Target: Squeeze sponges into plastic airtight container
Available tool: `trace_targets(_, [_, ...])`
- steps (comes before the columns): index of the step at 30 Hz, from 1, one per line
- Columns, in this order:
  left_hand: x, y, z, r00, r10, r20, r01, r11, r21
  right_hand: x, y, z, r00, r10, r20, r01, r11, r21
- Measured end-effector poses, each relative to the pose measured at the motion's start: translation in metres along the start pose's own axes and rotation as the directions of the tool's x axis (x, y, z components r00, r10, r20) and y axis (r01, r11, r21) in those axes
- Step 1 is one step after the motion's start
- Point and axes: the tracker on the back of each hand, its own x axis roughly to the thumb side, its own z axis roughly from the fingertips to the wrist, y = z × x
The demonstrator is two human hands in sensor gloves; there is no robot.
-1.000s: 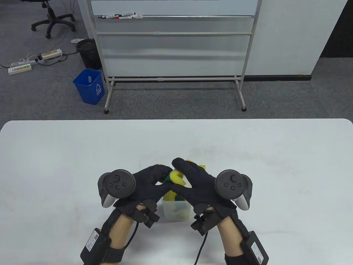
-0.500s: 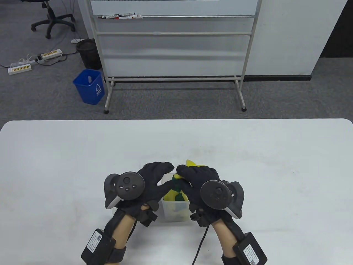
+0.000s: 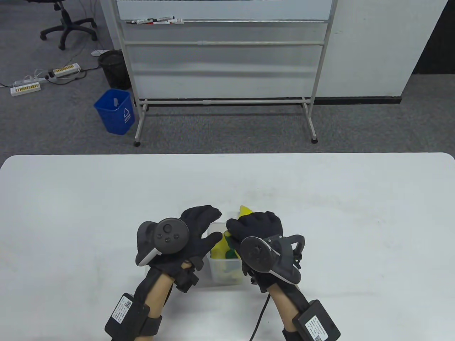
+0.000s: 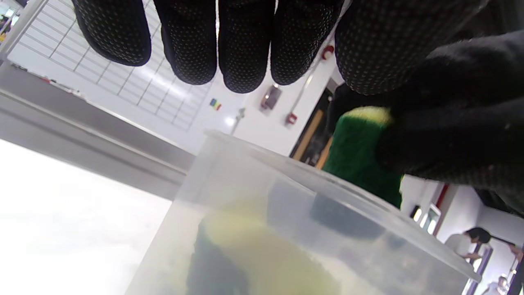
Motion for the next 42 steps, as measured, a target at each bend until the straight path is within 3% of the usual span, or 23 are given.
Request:
trace_targets(5, [-0.006, 0.007, 0.002, 1.0, 0.016, -0.018, -0.016, 1.0, 0.023, 0.002, 0.007, 0.0, 0.999, 0.038, 0.021, -0.037, 0.998, -0.042])
trace_targets(13, [-0.014, 0.015, 0.004, 0.997, 0.064, -0.039, -0.062, 0.997, 0.053, -0.001, 0.02, -0.001, 1.0, 0.026, 0.015, -0.027, 0.999, 0.033])
trace_targets(26, [-0.026, -0.024, -0.005, 0.996, -0.029, -0.089, 0.017, 0.991, -0.136, -0.002, 0.023, -0.001, 1.0, 0.028, 0.008, -0.028, 0.999, 0.043])
trace_targets(42, [-0.031, -0.029, -0.007, 0.993, 0.048, -0.11, -0.067, 0.984, -0.167, -0.003, 0.031, -0.003, 0.999, 0.05, 0.001, -0.049, 0.994, 0.093])
